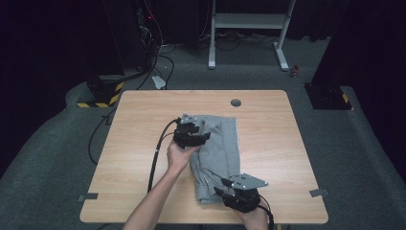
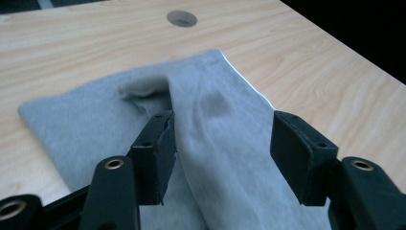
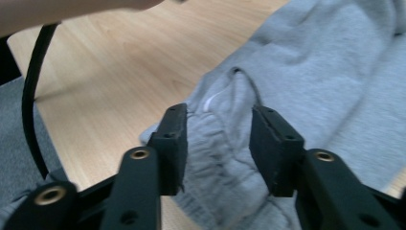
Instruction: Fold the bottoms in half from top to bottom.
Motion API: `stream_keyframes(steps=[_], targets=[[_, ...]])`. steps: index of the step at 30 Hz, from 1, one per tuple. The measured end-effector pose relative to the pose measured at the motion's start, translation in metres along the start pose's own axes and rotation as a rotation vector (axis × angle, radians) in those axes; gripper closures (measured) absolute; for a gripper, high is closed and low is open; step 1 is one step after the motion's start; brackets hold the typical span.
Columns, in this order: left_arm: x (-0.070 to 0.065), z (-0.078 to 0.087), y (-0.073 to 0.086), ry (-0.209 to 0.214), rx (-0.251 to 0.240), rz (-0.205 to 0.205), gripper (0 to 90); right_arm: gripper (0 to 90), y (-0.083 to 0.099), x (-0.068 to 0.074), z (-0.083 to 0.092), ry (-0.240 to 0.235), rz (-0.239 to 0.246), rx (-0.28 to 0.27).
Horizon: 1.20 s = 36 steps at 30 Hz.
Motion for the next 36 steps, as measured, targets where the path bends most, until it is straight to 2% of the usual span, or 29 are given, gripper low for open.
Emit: stream_keyframes(steps=[4, 8, 12, 14, 15, 17, 18, 20, 24, 27, 28, 32, 36], targets=[[-0.009, 0.012, 0.026, -0.002, 0.030, -0.040, 40.7, 65.9, 0.002, -0.013, 0.005, 0.035, -0.020, -0.010], [-0.020, 0.023, 0.058, 0.028, 0.063, -0.036, 39.1, 70.7, 0.013, -0.027, 0.005, 0.065, -0.051, 0.019], [-0.034, 0.034, 0.089, 0.044, 0.085, -0.050, 38.4, 71.7, 0.025, -0.034, 0.003, 0.099, -0.056, 0.057], [-0.038, 0.036, 0.094, 0.051, 0.087, -0.046, 38.1, 71.6, 0.030, -0.037, 0.001, 0.108, -0.060, 0.072], [-0.047, 0.042, 0.108, 0.064, 0.086, -0.045, 38.1, 71.4, 0.034, -0.039, 0.000, 0.111, -0.066, 0.083], [-0.056, 0.046, 0.119, 0.081, 0.089, -0.039, 38.0, 70.9, 0.037, -0.039, -0.001, 0.117, -0.067, 0.090], [-0.056, 0.046, 0.119, 0.081, 0.089, -0.039, 37.8, 70.9, 0.037, -0.039, -0.001, 0.117, -0.067, 0.090], [-0.070, 0.049, 0.137, 0.083, 0.098, -0.041, 37.9, 69.8, 0.040, -0.038, -0.003, 0.114, -0.070, 0.105], [-0.078, 0.048, 0.144, 0.063, 0.091, -0.064, 38.6, 68.8, 0.043, -0.036, -0.008, 0.125, -0.047, 0.136], [-0.078, 0.042, 0.144, 0.042, 0.107, -0.091, 39.2, 68.0, 0.044, -0.036, -0.015, 0.128, -0.048, 0.153], [-0.077, 0.039, 0.144, 0.046, 0.110, -0.078, 39.4, 67.8, 0.043, -0.036, -0.015, 0.129, -0.048, 0.153], [-0.069, 0.033, 0.139, 0.020, 0.106, -0.081, 39.2, 67.4, 0.041, -0.040, -0.021, 0.136, -0.045, 0.163], [-0.054, 0.027, 0.133, -0.019, 0.081, -0.064, 38.9, 66.9, 0.035, -0.046, -0.033, 0.147, -0.053, 0.162]])
Point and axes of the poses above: each handheld gripper's, and its own axes: z roughly backward along the jaws, y roughly out of its underside, x roughly to its left, the point moved 6 cm from there along -z, roughly forward along the jaws, and after that the axes turned 6 degrees about x, right-handed, at the moved point
